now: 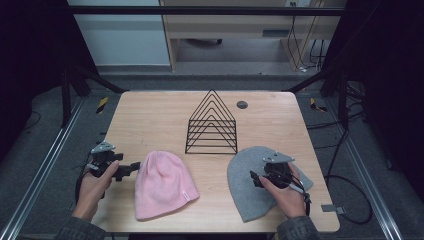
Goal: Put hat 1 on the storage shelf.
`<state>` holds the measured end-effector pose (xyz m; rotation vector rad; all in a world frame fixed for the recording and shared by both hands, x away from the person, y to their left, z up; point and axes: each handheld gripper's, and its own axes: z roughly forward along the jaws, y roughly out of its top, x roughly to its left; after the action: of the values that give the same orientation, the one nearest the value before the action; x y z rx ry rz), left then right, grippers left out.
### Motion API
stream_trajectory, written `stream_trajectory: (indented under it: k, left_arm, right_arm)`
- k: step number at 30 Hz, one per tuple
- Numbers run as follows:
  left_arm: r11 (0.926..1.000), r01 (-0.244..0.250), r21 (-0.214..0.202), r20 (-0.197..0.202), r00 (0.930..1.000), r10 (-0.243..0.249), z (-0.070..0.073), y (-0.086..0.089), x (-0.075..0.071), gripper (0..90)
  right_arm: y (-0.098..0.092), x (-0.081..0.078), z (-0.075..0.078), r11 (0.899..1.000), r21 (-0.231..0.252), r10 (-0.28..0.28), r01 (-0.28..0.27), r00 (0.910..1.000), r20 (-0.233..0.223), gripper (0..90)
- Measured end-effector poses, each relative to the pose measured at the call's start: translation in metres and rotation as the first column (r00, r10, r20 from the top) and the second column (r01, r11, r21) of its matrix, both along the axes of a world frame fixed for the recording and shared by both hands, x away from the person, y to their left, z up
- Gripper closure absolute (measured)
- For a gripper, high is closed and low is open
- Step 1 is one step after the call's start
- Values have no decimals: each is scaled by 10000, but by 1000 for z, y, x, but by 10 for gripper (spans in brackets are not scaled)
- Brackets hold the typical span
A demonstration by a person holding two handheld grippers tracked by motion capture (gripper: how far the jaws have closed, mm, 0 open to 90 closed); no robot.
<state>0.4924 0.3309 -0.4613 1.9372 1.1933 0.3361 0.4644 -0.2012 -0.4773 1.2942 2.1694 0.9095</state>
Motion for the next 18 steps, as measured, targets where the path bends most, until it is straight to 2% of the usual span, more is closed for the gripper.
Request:
stream_trajectory:
  k: [7, 9, 11, 12, 13, 16, 18]
  left_arm:
    - [9987, 388, 327, 33, 9992, -389, 0, -9, -4, 95]
    - [9986, 509, 113, 4, 9987, -509, 1, -10, -4, 99]
    - [9976, 679, 153, -5, 9977, -679, 5, -12, -4, 131]
    - [9968, 794, 133, -50, 9968, -794, 8, -14, -3, 131]
    - [9943, 1024, 307, -71, 9947, -1022, 12, -18, -1, 149]
    - [9945, 1008, 287, 179, 9947, -1014, 22, -24, 6, 179]
    - [9937, 962, 578, 118, 9952, -970, 25, -29, 14, 182]
  right_arm:
    - [-7, 0, 0, 9991, 86, -410, 413, 9988, -275, 142]
    - [-9, 0, 0, 9987, 174, -471, 477, 9983, -337, 136]
    - [-11, 1, -1, 9982, 225, -544, 553, 9978, -389, 137]
    - [-11, 1, -1, 9982, 225, -544, 553, 9978, -389, 137]
    - [-11, 1, -1, 9982, 241, -546, 555, 9978, -383, 142]
    - [-11, 0, 0, 9978, 302, -582, 593, 9976, -367, 172]
    - [-11, 0, 0, 9977, 298, -595, 605, 9976, -343, 180]
